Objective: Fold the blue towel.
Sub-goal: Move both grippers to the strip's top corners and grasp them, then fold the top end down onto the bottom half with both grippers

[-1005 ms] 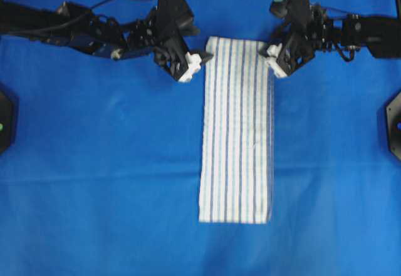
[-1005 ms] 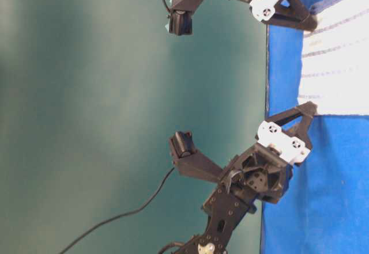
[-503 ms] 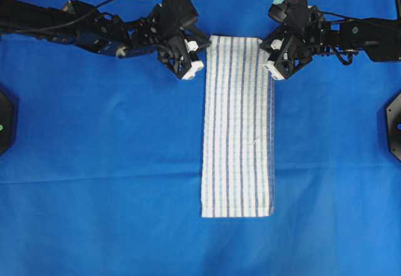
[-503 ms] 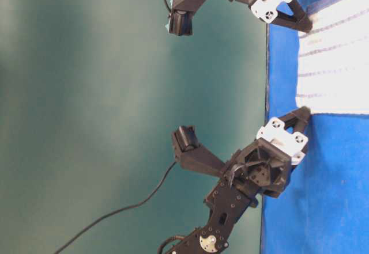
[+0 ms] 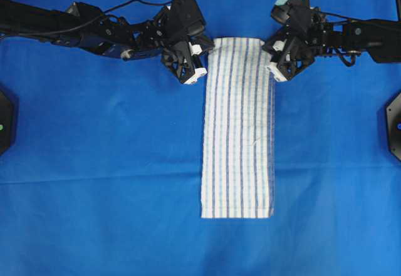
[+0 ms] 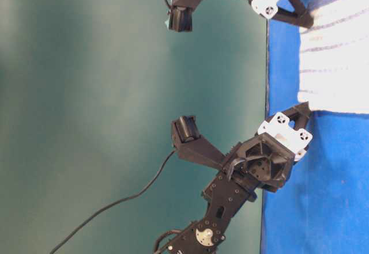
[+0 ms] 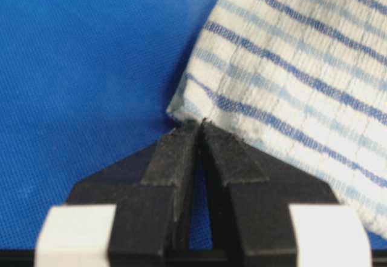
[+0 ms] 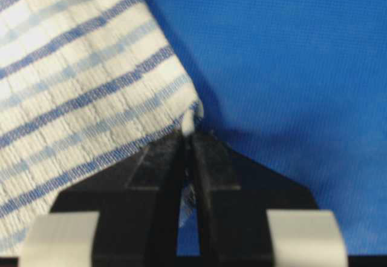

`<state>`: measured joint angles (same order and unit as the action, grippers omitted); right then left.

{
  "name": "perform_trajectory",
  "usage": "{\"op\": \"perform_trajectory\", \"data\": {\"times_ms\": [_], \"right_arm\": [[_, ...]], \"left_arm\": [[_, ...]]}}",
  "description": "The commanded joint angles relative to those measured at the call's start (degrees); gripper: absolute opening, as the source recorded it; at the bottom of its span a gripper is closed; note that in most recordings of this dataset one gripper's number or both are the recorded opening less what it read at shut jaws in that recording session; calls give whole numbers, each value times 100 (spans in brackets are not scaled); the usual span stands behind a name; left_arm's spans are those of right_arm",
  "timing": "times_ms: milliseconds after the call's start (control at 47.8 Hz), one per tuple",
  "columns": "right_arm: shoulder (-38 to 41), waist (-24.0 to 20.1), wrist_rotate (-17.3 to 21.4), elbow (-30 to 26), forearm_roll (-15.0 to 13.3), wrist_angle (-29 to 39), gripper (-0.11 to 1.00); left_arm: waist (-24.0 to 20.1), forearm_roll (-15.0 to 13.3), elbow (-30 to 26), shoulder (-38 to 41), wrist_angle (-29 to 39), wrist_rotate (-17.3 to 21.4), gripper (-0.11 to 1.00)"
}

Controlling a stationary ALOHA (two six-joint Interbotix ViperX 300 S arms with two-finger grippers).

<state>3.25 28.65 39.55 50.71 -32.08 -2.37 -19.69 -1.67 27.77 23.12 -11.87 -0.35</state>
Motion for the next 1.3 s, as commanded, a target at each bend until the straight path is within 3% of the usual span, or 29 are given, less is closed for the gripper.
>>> {"op": "perform_trajectory", "data": {"times_ms": [0, 272, 754, 963, 1277], "right_arm": [[-316, -26, -9, -26, -18, 26, 6], [-826, -35, -9, 79, -18, 88, 6], [-870, -343, 53, 123, -9, 0, 6], [-1151, -984, 97, 272, 97, 18, 6], [-1749, -2355, 255, 615, 448, 26, 6]], "left_arm": [[70, 9, -97, -299, 70, 18, 1], [70, 18, -97, -668, 202, 123, 1], [193, 18, 35, -896, 299, 193, 1], [624, 18, 299, -1204, 519, 176, 1], [1626, 9, 598, -1512, 615, 123, 1]]}}
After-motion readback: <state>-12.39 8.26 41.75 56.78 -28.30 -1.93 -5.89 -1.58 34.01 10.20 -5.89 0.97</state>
